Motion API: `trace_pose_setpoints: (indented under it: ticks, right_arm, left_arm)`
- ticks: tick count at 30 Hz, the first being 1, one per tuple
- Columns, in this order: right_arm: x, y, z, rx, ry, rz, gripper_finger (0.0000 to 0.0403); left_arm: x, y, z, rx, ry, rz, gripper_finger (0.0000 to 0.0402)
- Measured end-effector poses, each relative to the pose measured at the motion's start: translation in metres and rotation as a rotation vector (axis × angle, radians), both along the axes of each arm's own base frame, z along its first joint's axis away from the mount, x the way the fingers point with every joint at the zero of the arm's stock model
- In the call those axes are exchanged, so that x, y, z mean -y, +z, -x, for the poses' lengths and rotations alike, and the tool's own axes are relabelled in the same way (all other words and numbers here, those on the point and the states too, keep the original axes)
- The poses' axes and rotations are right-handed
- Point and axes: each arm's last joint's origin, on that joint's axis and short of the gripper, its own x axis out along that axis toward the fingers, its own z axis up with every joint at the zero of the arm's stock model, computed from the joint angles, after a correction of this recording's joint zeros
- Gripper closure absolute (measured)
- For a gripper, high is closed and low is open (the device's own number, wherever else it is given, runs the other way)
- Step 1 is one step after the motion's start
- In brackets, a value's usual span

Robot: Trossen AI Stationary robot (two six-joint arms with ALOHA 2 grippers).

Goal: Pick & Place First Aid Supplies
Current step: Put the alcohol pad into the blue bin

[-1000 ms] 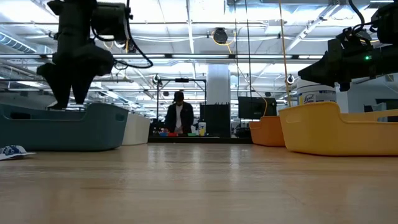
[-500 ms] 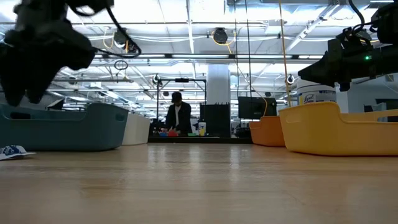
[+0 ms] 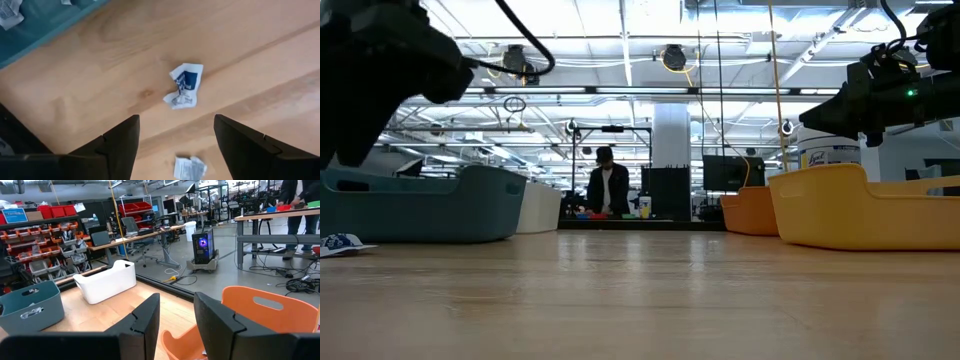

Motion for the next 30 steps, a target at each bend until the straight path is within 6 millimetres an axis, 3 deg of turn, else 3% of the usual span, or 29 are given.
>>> trace_pose_setpoints:
  ticks: [10,15,22,30]
  right_arm:
    - [0.000,0.000,0.000,0.001,-0.001,0.000,0.0286]
    - [0.000,0.000,0.000,0.001,0.000,0.000,0.0286]
    - [0.000,0.000,0.000,0.000,0.000,0.000,0.0287]
    - [0.000,0.000,0.000,0.000,0.000,0.000,0.0286]
  left_arm:
    - [0.010,-0.034,-0.022,-0.004,-0.051,-0.003,0.0147]
    - [0.010,-0.051,-0.023,-0.034,-0.091,-0.021,0.0147]
    - [0.011,-0.058,-0.027,-0.001,-0.166,-0.001,0.0148]
    - [0.006,-0.065,-0.029,0.033,-0.153,0.021,0.0212]
